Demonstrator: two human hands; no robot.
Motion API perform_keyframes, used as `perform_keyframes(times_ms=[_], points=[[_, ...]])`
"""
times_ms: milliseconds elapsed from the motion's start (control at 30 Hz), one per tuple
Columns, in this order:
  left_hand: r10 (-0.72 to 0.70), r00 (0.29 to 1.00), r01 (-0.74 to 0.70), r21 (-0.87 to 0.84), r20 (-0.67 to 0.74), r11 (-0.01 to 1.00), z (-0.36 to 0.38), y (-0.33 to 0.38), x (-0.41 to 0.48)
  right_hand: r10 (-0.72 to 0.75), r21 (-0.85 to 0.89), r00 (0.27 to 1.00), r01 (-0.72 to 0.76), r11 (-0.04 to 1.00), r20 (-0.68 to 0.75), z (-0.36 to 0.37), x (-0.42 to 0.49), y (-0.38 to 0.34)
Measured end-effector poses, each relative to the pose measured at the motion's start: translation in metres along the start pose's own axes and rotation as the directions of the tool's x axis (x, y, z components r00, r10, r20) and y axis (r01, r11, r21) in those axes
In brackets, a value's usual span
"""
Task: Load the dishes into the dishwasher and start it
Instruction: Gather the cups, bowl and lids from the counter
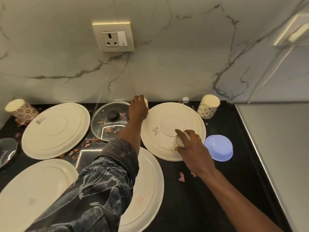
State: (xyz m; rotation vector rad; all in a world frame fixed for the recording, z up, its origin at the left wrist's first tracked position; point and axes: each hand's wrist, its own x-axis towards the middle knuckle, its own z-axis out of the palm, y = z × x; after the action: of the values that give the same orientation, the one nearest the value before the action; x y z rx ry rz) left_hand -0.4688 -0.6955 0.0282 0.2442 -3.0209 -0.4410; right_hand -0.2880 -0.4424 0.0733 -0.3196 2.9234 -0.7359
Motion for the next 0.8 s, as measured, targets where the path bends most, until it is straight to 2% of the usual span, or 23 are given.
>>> perform_keyframes(times_ms=[167, 267, 367, 600, 700, 800], points=[[-0.027, 0.998, 0.023, -0.071, -0.060, 0.997, -0.009, -0.005, 0.003, 0.035, -0.021, 0.999, -0.036, 0.999, -0.036, -0.001, -0.011, 0.010], [-0.023, 0.992, 0.001, -0.171, -0.126, 0.985, -0.020, 0.005, -0.017, 0.074, 0.000, 0.995, -0.074, 0.997, -0.071, -0.004, -0.016, 0.019], [0.001, 0.991, -0.042, -0.305, -0.132, 0.951, -0.035, 0.030, -0.052, 0.099, 0.054, 0.988, -0.094, 0.994, -0.114, -0.007, -0.026, 0.031], [0.245, 0.969, -0.236, -0.364, -0.021, 0.901, -0.025, 0.118, -0.165, 0.248, 0.129, 0.941, -0.223, 0.966, -0.230, -0.035, -0.084, 0.073], [0.382, 0.923, -0.335, -0.392, 0.045, 0.857, -0.016, 0.168, -0.213, 0.316, 0.147, 0.900, -0.284, 0.947, -0.299, -0.057, -0.127, 0.106], [0.533, 0.844, -0.455, -0.441, 0.064, 0.774, -0.012, 0.217, -0.262, 0.379, 0.170, 0.847, -0.339, 0.925, -0.373, -0.071, -0.180, 0.135]])
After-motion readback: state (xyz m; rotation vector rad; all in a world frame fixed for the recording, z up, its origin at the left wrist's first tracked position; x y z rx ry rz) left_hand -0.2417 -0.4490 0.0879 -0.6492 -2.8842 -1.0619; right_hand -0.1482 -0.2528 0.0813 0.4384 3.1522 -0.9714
